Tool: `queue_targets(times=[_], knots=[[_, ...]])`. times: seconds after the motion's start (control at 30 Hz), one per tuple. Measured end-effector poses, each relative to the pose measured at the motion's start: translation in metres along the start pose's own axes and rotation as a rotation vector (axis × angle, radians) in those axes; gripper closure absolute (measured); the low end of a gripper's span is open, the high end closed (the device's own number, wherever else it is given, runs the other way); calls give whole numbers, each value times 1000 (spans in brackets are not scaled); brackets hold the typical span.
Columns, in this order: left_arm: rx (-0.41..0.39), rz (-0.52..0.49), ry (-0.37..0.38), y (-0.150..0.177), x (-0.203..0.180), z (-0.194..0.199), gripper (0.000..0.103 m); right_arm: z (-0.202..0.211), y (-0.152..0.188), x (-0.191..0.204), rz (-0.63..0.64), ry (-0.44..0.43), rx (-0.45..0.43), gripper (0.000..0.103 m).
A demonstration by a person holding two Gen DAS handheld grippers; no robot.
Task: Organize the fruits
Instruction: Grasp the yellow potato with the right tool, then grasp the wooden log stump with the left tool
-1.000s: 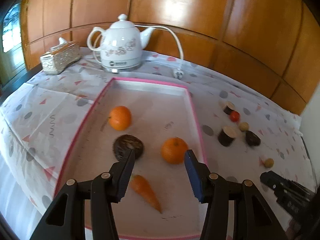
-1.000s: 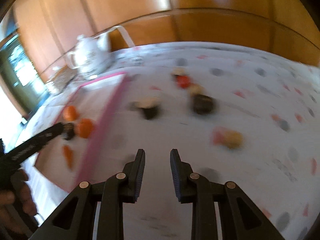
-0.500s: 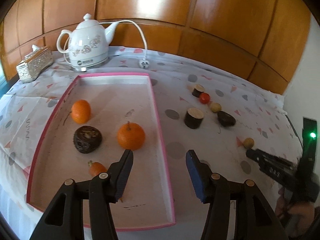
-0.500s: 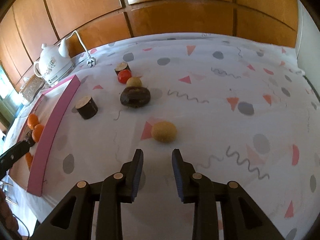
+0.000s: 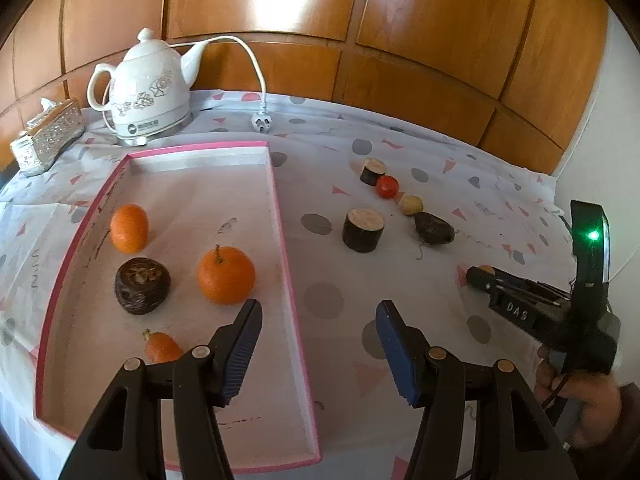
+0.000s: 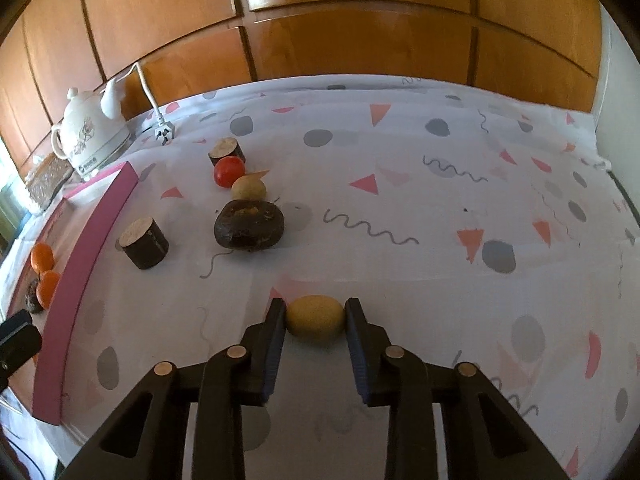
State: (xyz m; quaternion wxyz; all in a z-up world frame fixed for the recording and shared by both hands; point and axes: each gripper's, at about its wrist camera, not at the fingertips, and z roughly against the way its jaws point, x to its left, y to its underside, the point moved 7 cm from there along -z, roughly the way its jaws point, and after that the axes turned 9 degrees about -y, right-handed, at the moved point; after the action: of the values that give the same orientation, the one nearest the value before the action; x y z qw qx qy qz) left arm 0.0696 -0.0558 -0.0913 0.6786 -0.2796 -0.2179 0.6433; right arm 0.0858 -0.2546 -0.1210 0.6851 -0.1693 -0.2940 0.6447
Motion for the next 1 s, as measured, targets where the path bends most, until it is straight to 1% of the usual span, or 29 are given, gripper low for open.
queue_targets(times=[0.1, 0.27, 0.43, 0.6, 0.67, 0.73, 0.87, 1.0], knots=[[15, -6, 8, -1, -6, -4, 43, -2, 1, 3, 39, 15, -6, 73], [44, -23, 20, -1, -17, -13, 43, -1, 2, 3, 52, 13, -16, 73], [59, -10, -4, -6, -19, -19, 41, -2, 1, 5, 67, 21, -26, 73], [10, -3, -54, -11, -12, -11, 41, 0, 1, 4, 57, 9, -33, 73], [0, 5, -52, -12, -10, -9, 41, 3, 2, 1, 37, -7, -39, 73], [2, 2, -46, -13, -11, -10, 41, 7, 4, -5, 21, -5, -49, 73], [16, -38, -18, -13, -25, -14, 41, 13, 5, -15, -3, -2, -53, 73], [21, -102, -21, -15, -43, -22, 39, 12, 3, -20, -12, 11, -52, 73]])
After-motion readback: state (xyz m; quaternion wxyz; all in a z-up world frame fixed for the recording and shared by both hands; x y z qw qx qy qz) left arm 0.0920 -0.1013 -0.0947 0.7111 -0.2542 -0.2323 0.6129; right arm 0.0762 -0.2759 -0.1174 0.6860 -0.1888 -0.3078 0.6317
